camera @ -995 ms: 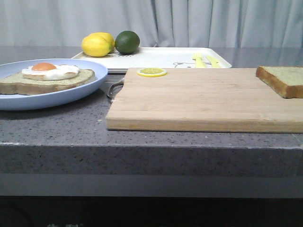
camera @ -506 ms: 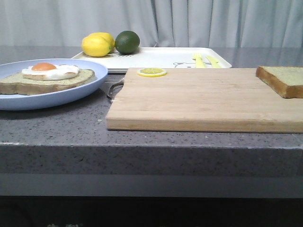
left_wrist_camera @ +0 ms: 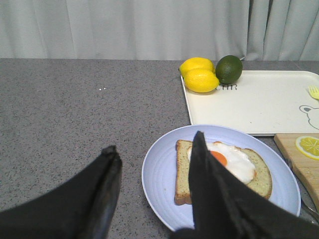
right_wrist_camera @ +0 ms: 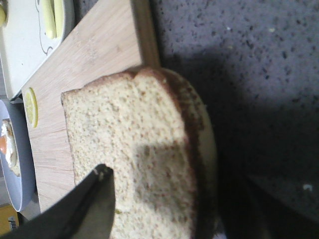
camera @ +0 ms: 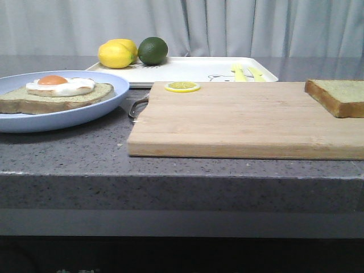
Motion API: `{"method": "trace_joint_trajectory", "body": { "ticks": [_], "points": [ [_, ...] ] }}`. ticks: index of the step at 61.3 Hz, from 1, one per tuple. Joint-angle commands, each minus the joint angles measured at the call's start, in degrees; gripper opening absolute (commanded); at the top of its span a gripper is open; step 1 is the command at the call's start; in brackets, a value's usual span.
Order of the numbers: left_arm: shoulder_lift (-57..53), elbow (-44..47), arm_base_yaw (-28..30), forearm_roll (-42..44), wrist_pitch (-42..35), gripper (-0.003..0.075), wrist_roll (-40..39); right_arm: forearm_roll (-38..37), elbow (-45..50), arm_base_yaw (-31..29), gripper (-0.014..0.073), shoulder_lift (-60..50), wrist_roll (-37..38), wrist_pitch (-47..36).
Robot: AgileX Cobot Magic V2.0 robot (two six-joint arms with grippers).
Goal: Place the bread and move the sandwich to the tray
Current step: 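Grasp the plain bread slice with the right gripper and lift it, then carry the bread slice with the right gripper over the egg toast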
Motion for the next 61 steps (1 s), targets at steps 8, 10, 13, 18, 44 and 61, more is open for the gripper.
{"method": "trace_joint_trajectory", "body": {
  "ticks": [8,10,13,18,44,61],
  "points": [
    [0.7,-1.6,0.0,-0.2,-4.5,0.0311,-0.4,3.7,-1.2,0.0,0.0210,-2.1,-1.0,8.8],
    [0.7,-1.6,0.0,-0.2,-4.5,0.0311,-0.4,4.0,-1.2,0.0,0.0182,-2.1,-1.0,8.8],
    [0.7,-1.6,0.0,-0.2,-4.5,0.0311,-0.4,4.4,-1.2,0.0,0.0147,-2.3,-1.0,8.8],
    [0.7,-1.6,0.0,-0.2,-4.5,0.0311,-0.1,5.3,-1.2,0.0,0.0104,-3.1,-1.0,8.8],
    [0.7,-1.6,0.0,-0.2,-4.6,0.0311,-0.4,17.8,-1.2,0.5,0.0024,-14.6,-1.0,8.8],
    [0.7,-1.6,0.0,-0.2,-5.4,0.0311,-0.4,28.5,-1.2,15.6,0.0024,-18.6,-1.0,7.4]
  ]
}}
